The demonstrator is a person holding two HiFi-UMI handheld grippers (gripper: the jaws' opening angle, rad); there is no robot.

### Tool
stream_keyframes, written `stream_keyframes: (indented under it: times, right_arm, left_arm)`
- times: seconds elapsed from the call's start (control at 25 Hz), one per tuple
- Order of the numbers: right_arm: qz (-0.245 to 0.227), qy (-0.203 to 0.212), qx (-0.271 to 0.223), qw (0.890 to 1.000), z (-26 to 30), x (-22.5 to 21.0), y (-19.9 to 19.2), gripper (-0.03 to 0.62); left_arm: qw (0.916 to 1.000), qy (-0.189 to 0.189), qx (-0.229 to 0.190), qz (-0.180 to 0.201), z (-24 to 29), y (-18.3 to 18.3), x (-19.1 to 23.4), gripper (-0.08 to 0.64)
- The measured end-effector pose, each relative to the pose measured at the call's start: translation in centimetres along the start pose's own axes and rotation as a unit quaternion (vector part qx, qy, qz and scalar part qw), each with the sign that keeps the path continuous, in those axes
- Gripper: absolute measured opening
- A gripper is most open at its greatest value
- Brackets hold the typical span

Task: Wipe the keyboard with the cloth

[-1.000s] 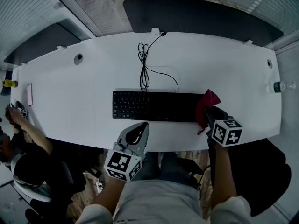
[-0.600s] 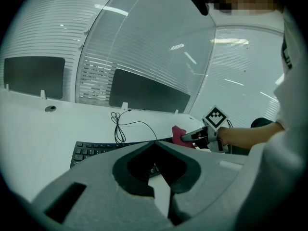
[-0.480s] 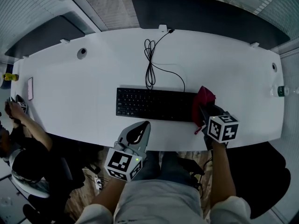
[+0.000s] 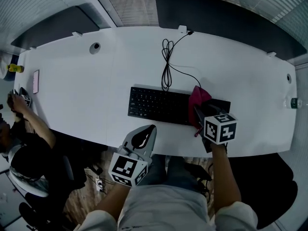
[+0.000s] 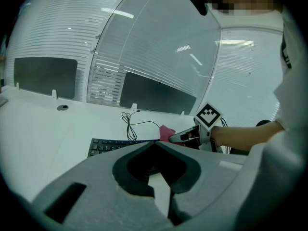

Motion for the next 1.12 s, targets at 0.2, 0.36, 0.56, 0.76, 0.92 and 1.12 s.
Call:
stream_keyframes:
  times: [0.2,0.36,0.56,0.76,0.92,1.12]
  right_arm:
    - [-0.028,0.029,0.014,0.999,2.4,3.4,1.6,0.063]
    - [-0.052,0.049,0.026,0.997,4.3,6.1,2.7,0.063]
    - [-0.080,0.075,0.039,0.993,6.8,9.7,4.1,0.063]
    - [-0.101,0.095,0.050,0.989,8.7,12.7,5.2,0.062]
    - [-0.116,0.105,0.056,0.986,10.0,14.6,5.8,0.062]
    - [-0.129,0.113,0.060,0.983,10.7,16.3,6.0,0.063]
  left_arm:
    - [0.9998,0.012,-0.006,-0.011,-1.2,-0.4,1.0,0.011]
    - [0.9995,0.023,-0.009,-0.021,-2.1,-1.0,1.8,0.011]
    - [0.9987,0.036,-0.012,-0.035,-3.2,-1.9,2.8,0.011]
    - [0.9972,0.053,-0.014,-0.050,-4.4,-2.6,4.0,0.011]
    - [0.9957,0.067,-0.018,-0.061,-5.4,-3.3,5.0,0.011]
    - [0.9942,0.079,-0.020,-0.070,-6.5,-4.0,5.9,0.011]
Point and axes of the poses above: the fingertips, and each gripper's own axes: z forward along the fingers, x to its left, y out of its top, the point moved 8 cm from there along -z, backward along the fingers, and after that the axes turned 14 degrees about x, right-handed, at the moved point
